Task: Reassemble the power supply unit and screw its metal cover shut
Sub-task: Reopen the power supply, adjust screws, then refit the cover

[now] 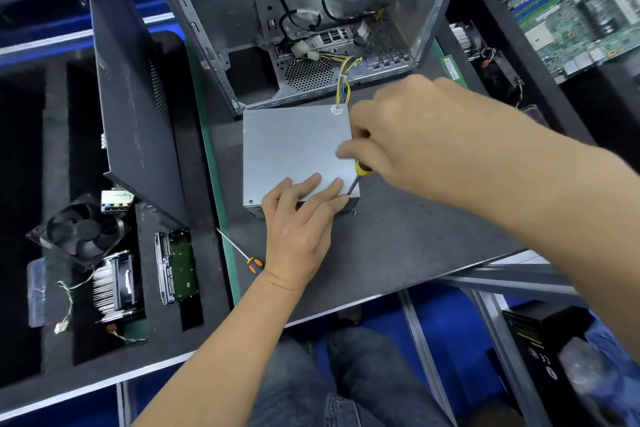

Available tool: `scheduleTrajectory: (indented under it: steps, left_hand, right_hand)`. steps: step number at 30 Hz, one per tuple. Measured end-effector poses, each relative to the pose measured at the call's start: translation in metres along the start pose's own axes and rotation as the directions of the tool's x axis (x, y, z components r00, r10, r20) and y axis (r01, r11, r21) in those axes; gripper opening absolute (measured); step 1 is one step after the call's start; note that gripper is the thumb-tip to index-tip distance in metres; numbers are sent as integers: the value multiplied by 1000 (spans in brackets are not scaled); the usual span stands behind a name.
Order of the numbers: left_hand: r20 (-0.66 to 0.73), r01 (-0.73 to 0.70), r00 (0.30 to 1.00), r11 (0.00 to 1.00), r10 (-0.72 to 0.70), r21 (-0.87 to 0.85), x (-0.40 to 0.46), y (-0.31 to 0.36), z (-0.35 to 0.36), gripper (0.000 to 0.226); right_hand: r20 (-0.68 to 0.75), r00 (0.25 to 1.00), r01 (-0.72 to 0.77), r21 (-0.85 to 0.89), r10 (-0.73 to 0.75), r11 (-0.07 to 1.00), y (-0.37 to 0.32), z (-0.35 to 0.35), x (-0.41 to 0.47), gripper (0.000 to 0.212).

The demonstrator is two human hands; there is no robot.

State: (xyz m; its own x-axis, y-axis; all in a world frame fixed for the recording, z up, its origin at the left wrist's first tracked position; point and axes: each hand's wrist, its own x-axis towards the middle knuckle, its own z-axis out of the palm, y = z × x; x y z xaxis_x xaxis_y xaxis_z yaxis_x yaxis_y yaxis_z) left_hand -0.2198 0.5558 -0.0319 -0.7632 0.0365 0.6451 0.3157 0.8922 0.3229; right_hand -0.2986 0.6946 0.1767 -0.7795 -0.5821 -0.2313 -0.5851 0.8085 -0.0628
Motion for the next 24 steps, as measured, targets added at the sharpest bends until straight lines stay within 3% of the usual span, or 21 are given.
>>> scheduleTrajectory:
  steps: [2, 4, 6, 9, 10, 13, 15, 17, 19, 22, 24]
  left_hand:
    - [9, -13, 1000, 1000, 13, 2, -2, -1, 0, 25]
    - [5, -24, 1000, 1000, 24, 6, -2, -1, 0, 29]
    - [10, -27, 1000, 1000, 27, 5, -1, -1, -2, 32]
    - [9, -29, 1000, 1000, 29, 1, -1, -1, -2, 32]
    - [8, -33, 999, 999, 33, 1, -1, -1, -2, 33]
    - [-2, -36, 999, 999, 36, 4, 0, -2, -1, 31]
    - [-11, -24, 1000, 1000, 24, 1, -2, -3, 0, 29]
    - [-20, -13, 1000, 1000, 13, -15, -4, -3, 1, 28]
    - [-15, -8, 1000, 999, 7, -51, -5, -5, 1, 24]
    - [-11, 20, 1000, 995, -21, -96, -4, -5, -2, 20]
    - [-11, 42, 999, 993, -44, -108, -4, -6, -2, 19]
  right_hand:
    - [26, 998, -63, 38, 62, 997, -1, -3, -4, 41]
    - [35, 999, -2, 157, -3, 988, 2, -3, -5, 29]
    - [13, 998, 66, 91, -67, 994, 1, -2, -2, 13]
    - [0, 998, -62, -83, 62, 995, -2, -4, 0, 32]
    - [32, 997, -73, -57, 75, 996, -2, -5, -2, 36]
    - [73, 995, 46, 190, -61, 981, 2, -3, -7, 15]
    - [32, 996, 74, 112, -78, 991, 2, -2, -3, 9]
    - [2, 1000, 7, -48, -7, 999, 0, 0, -1, 34]
    - [33, 999, -31, -20, 31, 999, 0, -2, -4, 49]
    - [33, 997, 65, 159, -71, 985, 4, 0, -7, 16]
    - [27, 998, 53, 81, -56, 995, 6, 0, -2, 13]
